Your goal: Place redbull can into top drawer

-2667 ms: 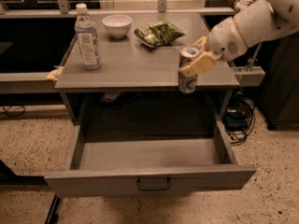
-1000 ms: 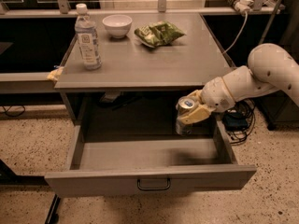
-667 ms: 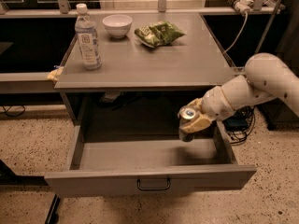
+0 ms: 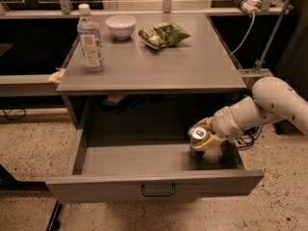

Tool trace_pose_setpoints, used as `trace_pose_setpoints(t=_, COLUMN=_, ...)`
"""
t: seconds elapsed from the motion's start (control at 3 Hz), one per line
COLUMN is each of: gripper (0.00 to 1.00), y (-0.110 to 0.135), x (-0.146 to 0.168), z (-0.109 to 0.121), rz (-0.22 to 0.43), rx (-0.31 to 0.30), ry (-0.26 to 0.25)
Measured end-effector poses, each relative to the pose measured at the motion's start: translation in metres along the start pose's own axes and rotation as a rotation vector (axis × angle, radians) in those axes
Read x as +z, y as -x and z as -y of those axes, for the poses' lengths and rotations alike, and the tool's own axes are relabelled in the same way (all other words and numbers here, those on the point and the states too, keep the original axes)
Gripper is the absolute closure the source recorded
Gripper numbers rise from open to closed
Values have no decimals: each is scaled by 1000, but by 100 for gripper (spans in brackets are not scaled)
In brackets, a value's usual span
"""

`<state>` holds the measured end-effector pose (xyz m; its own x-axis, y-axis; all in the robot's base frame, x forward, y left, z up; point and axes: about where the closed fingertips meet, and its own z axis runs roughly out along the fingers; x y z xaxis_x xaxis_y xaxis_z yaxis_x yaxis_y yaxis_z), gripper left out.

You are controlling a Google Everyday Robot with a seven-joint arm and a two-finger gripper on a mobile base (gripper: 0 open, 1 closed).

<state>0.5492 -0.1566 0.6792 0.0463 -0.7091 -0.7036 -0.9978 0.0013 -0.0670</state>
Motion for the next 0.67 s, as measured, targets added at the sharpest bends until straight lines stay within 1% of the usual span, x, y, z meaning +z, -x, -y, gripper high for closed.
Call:
trace_pose_setpoints(t=0.33, gripper=100, y=-14, x=7, z=0, rz=25, rx=-2, ry=-3)
trace_pose_setpoints(t=0.67, gripper=81, y=-14, x=7, z=0, rz=25, rx=-2, ry=-3)
